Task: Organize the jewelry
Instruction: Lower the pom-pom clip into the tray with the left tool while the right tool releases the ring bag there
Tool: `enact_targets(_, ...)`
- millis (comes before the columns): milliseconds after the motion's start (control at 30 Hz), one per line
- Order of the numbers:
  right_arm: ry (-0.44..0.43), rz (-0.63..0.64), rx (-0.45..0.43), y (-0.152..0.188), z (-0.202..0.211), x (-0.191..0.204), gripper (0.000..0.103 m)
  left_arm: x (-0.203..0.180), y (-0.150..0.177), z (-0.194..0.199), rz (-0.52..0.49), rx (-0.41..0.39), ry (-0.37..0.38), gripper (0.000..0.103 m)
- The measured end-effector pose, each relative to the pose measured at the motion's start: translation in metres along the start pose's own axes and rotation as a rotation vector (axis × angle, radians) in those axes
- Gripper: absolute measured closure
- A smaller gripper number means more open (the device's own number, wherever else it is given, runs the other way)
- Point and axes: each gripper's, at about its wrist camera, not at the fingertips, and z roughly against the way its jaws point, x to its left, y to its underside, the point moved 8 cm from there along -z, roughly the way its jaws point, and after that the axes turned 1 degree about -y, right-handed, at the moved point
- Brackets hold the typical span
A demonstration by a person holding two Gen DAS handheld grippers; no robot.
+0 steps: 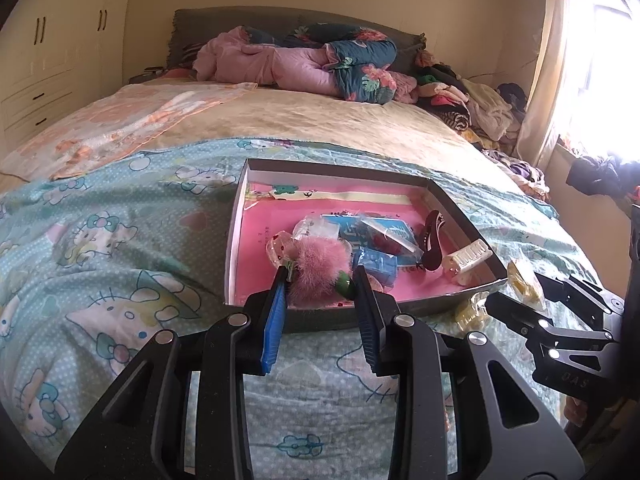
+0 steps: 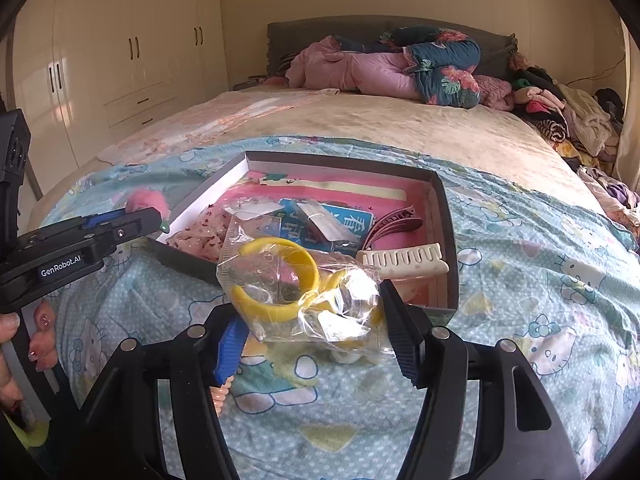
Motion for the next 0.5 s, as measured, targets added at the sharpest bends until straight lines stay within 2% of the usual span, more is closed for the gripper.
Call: enact_targets(500, 0.044, -0.029, 0.007, -0.018, -0.025, -0.035, 0.042, -0.013, -0.013, -0.025, -0.015, 0.009, 0.009, 0.079)
